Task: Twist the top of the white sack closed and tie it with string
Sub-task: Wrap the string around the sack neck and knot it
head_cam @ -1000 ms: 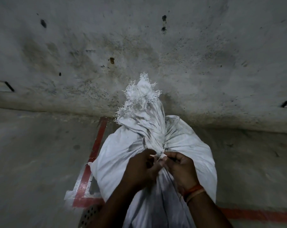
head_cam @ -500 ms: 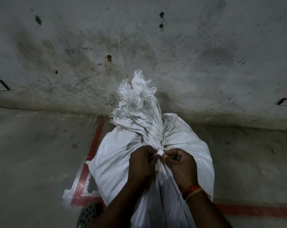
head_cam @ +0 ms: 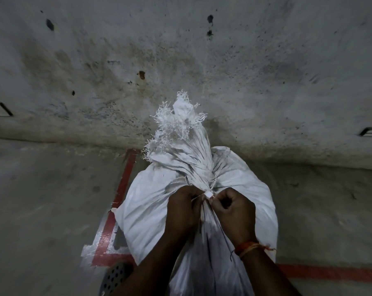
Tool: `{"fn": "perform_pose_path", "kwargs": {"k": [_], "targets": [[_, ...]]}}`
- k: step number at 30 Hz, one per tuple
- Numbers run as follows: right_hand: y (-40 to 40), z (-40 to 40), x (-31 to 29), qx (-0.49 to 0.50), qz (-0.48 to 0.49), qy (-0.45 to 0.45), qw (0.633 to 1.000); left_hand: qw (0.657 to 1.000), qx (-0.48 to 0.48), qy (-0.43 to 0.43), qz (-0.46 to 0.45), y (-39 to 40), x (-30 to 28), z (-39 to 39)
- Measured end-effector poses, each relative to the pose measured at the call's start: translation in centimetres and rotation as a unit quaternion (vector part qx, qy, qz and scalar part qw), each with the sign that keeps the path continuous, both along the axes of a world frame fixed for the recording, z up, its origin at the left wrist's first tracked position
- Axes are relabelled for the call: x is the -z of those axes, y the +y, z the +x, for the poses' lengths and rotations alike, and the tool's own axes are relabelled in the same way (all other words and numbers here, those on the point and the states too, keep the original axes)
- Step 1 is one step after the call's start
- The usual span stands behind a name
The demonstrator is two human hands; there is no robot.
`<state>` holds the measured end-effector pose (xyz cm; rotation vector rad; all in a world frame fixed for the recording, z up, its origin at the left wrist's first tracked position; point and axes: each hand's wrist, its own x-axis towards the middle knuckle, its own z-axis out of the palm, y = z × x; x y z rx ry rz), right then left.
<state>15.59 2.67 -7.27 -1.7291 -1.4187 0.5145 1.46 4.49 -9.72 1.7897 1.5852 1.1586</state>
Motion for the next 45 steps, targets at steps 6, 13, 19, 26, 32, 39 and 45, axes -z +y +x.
{"fn": "perform_pose_path", "kwargs": {"k": [6, 13, 19, 26, 32, 39, 45], "targets": [[-0.4, 0.7, -0.6, 0.017, -0.008, 0.006, 1.0, 0.998, -0.057, 0.039, 0.006, 0.8, 0.0, -0.9], [-1.0, 1.5, -0.9, -0.039, -0.04, -0.019, 0.998, 0.998, -0.048, 0.032, 0.017, 0.7, -0.2, -0.8], [-0.7, 1.6, -1.6, -0.166, -0.058, 0.06, 0.982, 0.999, -0.033, 0.033, 0.023, 0.8, 0.0, -1.3], [0.7, 1.9, -0.1, -0.247, 0.011, -0.078, 0.966, 0.999, -0.02, 0.033, 0.027, 0.9, 0.0, -1.3], [1.2, 2.0, -0.3, -0.264, 0.039, -0.113, 0.957, 0.999, -0.02, 0.036, 0.025, 0.8, 0.0, -0.9], [0.4, 3.4, -1.2, -0.277, 0.02, -0.131, 0.952, 0.997, -0.068, 0.033, 0.021, 1.5, -0.6, -1.0], [0.7, 3.9, -1.4, -0.297, 0.001, -0.043, 0.954, 0.999, -0.03, 0.007, 0.026, 1.4, -0.7, -0.6]]}}
